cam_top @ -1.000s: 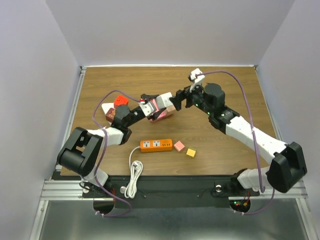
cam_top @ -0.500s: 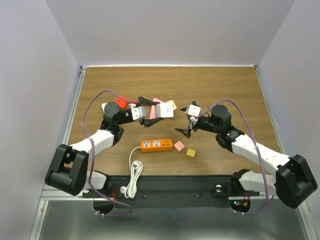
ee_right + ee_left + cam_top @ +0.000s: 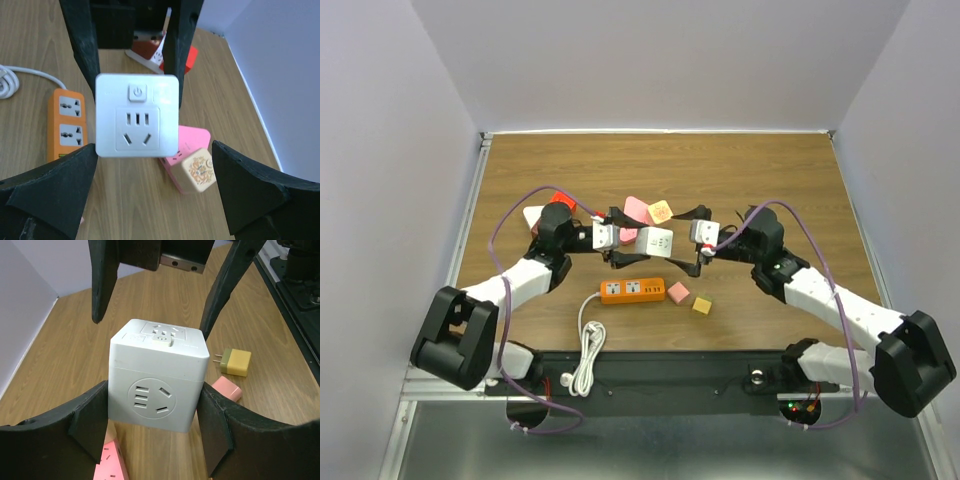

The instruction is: Insert the plug

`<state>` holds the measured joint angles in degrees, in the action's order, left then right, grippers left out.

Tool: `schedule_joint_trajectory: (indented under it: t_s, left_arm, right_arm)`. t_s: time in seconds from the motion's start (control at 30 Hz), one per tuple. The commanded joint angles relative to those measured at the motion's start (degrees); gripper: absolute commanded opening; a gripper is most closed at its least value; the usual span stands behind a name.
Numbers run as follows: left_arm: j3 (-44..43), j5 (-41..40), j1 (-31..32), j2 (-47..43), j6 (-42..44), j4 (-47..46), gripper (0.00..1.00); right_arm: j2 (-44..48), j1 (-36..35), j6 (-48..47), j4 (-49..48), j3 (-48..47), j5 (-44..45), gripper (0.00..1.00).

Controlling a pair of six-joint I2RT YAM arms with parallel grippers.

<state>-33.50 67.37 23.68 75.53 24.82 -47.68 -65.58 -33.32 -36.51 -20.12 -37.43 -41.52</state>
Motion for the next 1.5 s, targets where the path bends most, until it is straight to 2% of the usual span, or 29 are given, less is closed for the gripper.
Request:
schedule_joint_trajectory:
  t_s: [0.0,0.23,0.77,1.1,1.23,1.27,1.3,1.43,1.47]
  left_arm:
    - [-3.42,0.04,0.31,0.06,2.43,0.48,0.0]
    - [-4.65,-1.37,0.4,1.64,2.16,1.1,0.0]
    - [-3.15,-0.14,0.75,-0.29,3.83,1.19,0.0]
    - [-2.45,-0.14,0.84,-1.35,4.8,1.28,0.0]
    - [-2.45,0.12,0.75,-1.26,4.89,1.28,0.0]
    - [-2.54,0.3,0.75,-1.26,4.98,1.36,0.0]
    - [-2.45,0.21,0.75,-1.26,4.98,1.36,0.0]
    - [-2.63,-1.62,0.75,-1.52,4.28,1.36,0.0]
    - [-2.71,-2.07,0.66,-1.44,4.27,1.1,0.0]
  right_arm:
    - [0.98,-2.1,-2.25,-1.51,-3.0,-1.46,1.0]
    - [0.19,-4.38,-3.56,1.84,-4.14,-3.04,1.0]
    - [-7.27,-4.65,-1.81,1.04,-9.24,1.97,0.99]
    - [-9.48,-4.65,0.03,2.8,-9.51,4.34,0.86]
    - [-9.74,-4.74,0.39,2.98,-9.33,4.52,0.73]
    - [-10.0,-4.74,0.48,2.98,-9.41,4.25,0.62]
    - [-10.09,-4.65,0.56,3.07,-9.5,4.08,0.56]
    - [-11.14,-4.65,1.53,3.77,-10.47,5.04,0.02]
    - [-11.15,-4.65,1.97,3.68,-10.64,5.56,0.0]
